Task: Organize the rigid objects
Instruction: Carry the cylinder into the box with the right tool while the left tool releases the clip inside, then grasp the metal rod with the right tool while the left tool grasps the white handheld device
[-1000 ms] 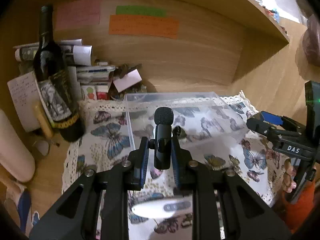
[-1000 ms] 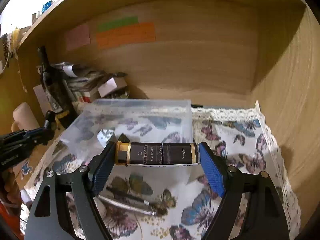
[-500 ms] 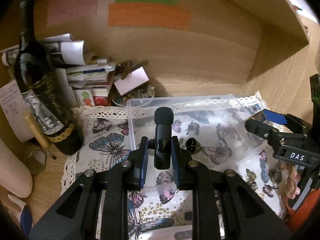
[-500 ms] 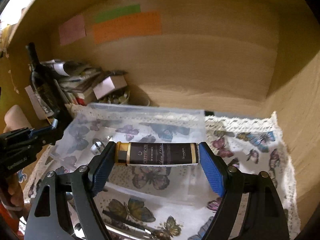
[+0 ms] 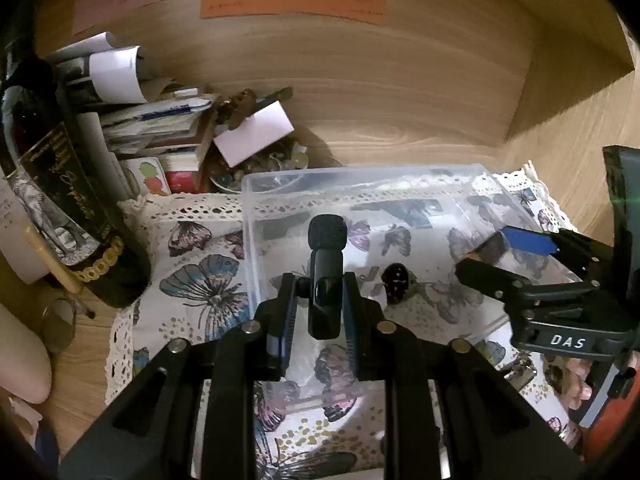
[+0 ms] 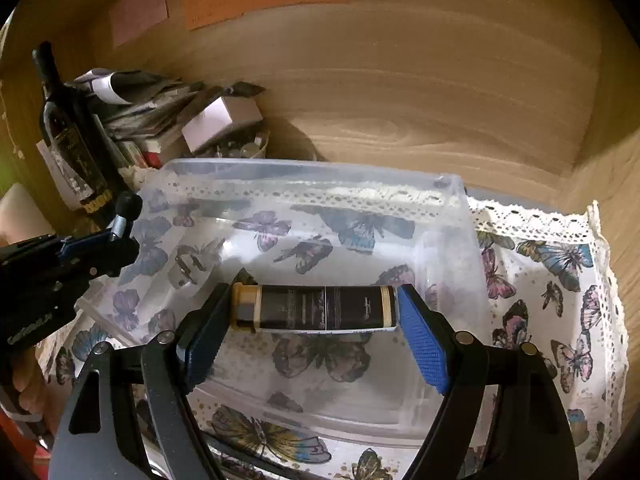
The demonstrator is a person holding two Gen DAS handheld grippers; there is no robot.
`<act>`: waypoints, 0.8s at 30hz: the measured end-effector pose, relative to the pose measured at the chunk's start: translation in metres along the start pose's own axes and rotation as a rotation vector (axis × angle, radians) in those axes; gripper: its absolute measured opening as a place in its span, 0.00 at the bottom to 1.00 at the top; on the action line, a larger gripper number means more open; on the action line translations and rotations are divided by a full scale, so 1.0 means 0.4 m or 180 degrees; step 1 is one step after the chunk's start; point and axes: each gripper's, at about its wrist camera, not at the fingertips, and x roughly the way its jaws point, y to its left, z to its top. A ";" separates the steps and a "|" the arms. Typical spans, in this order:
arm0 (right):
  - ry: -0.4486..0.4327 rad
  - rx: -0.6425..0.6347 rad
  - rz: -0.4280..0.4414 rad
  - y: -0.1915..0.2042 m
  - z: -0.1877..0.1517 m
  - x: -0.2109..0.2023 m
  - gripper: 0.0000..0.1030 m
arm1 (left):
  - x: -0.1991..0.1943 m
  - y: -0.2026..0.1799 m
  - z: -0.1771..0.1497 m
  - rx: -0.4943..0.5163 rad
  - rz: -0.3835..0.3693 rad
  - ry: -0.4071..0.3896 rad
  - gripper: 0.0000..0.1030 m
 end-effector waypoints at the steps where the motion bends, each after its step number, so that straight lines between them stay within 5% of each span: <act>1: 0.0010 -0.0014 -0.0014 0.002 0.000 0.002 0.77 | 0.000 -0.002 -0.001 0.0012 0.0007 0.0009 0.21; 17: -0.0223 -0.0091 0.0023 0.018 -0.001 -0.090 0.79 | -0.106 -0.030 -0.011 0.0166 0.0031 -0.0244 0.61; 24: -0.0261 -0.0141 -0.0054 0.019 -0.035 -0.137 0.79 | -0.154 -0.040 -0.060 0.0235 -0.0055 -0.0173 0.80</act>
